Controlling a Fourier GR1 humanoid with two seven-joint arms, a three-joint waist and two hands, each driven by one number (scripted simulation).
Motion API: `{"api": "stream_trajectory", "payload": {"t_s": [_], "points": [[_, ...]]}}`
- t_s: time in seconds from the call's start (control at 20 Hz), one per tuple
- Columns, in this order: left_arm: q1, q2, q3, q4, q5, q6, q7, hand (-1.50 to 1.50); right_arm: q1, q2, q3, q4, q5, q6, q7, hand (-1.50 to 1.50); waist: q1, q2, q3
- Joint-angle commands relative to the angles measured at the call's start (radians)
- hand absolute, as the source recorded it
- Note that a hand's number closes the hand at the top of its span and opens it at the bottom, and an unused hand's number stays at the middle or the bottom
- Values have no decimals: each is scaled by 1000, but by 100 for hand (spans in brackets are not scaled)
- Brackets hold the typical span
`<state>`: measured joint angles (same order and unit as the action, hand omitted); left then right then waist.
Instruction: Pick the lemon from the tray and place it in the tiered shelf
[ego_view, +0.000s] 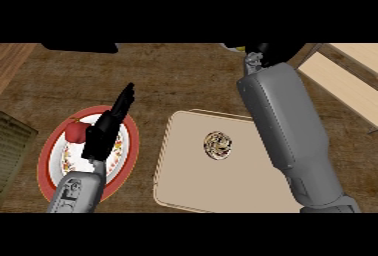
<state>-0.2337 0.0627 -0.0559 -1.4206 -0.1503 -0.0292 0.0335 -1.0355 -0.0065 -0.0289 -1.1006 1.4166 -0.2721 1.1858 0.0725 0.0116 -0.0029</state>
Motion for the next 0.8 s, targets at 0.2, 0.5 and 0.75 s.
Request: {"api": "stream_trajectory", "payload": {"t_s": [0.2, 0.5, 0.75], "points": [[9, 23, 25, 37, -3, 0, -42, 0, -207, 5, -76, 122, 253, -32, 275, 150, -40, -3, 0], [22, 26, 31, -19, 23, -17, 7, 0, -312, -64, -182, 201, 343, 54, 237, 150, -41, -7, 1], [45, 1, 19, 13, -16, 31, -26, 0, -315, -76, -239, 214, 398, 28, 216, 150, -55, -6, 2]]}}
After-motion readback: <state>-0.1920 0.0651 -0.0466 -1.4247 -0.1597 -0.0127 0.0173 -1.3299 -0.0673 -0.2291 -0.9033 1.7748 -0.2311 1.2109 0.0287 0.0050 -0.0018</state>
